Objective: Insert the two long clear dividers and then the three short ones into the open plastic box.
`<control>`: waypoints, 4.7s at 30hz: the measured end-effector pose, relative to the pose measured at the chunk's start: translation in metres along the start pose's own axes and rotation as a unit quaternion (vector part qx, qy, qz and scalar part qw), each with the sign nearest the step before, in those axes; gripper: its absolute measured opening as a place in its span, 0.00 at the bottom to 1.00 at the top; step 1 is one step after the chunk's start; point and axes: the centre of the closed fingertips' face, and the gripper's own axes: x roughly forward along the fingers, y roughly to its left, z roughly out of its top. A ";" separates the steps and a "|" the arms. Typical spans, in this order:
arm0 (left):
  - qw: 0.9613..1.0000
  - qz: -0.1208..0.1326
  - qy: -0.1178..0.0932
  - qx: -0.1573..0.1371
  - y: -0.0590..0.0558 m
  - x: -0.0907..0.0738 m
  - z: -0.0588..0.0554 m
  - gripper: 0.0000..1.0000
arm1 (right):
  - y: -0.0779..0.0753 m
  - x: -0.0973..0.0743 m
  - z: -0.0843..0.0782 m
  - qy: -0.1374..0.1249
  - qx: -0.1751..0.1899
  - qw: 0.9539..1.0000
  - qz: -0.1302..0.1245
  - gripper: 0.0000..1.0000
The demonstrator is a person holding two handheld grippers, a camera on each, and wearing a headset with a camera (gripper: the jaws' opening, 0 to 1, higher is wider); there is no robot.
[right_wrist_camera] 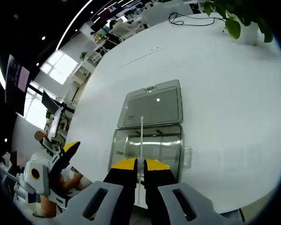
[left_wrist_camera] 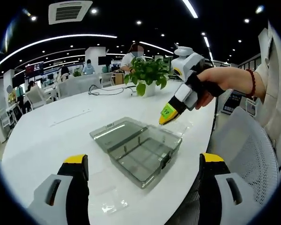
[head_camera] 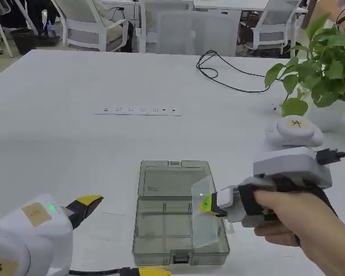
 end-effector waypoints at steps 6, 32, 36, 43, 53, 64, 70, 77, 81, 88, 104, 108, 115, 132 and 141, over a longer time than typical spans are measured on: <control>1.000 -0.003 0.003 0.003 -0.001 0.000 -0.001 1.00 | -0.009 0.004 -0.002 0.022 0.008 1.000 -0.016 0.06; 1.000 -0.008 0.005 0.006 -0.004 0.005 -0.003 1.00 | -0.021 0.021 0.000 0.073 0.025 0.996 -0.038 0.06; 1.000 -0.010 0.005 0.007 -0.004 0.005 -0.003 0.99 | -0.023 0.023 0.000 0.079 0.031 0.996 -0.038 0.06; 1.000 -0.012 0.009 0.008 -0.004 0.007 -0.005 0.99 | -0.024 0.028 -0.003 0.089 0.036 0.995 -0.039 0.06; 1.000 -0.012 0.018 0.009 -0.003 0.009 -0.008 0.98 | -0.027 0.035 -0.007 0.101 0.044 0.993 -0.042 0.06; 1.000 -0.013 0.022 0.008 -0.002 0.010 -0.009 0.97 | -0.030 0.039 -0.009 0.108 0.049 0.992 -0.041 0.06; 1.000 -0.012 0.020 0.005 -0.001 0.010 -0.008 0.96 | -0.029 0.038 -0.009 0.108 0.051 0.992 -0.041 0.06; 1.000 -0.012 0.016 0.002 0.000 0.010 -0.006 0.96 | -0.028 0.038 -0.008 0.114 0.052 0.991 -0.040 0.06; 1.000 -0.014 0.016 0.003 -0.001 0.010 -0.006 0.96 | -0.027 0.039 -0.008 0.118 0.046 0.991 -0.042 0.06; 1.000 -0.016 0.016 0.002 -0.002 0.010 -0.006 0.96 | -0.029 0.039 -0.008 0.119 0.038 0.991 -0.048 0.06; 1.000 -0.014 0.013 0.002 0.001 0.009 -0.005 0.95 | -0.027 0.039 -0.008 0.123 0.020 0.991 -0.053 0.06; 1.000 -0.013 0.014 0.002 0.001 0.009 -0.006 0.95 | -0.029 0.039 -0.007 0.127 0.015 0.990 -0.058 0.06; 1.000 -0.012 0.012 0.001 0.000 0.009 -0.005 0.95 | -0.028 0.040 -0.009 0.128 0.005 0.990 -0.062 0.06; 1.000 -0.003 0.011 0.000 0.006 0.008 -0.004 0.94 | -0.020 0.048 -0.008 0.129 -0.152 0.970 -0.138 0.06; 1.000 -0.001 0.012 -0.001 0.006 0.007 -0.004 0.94 | -0.023 0.055 -0.011 0.128 -0.177 0.963 -0.155 0.06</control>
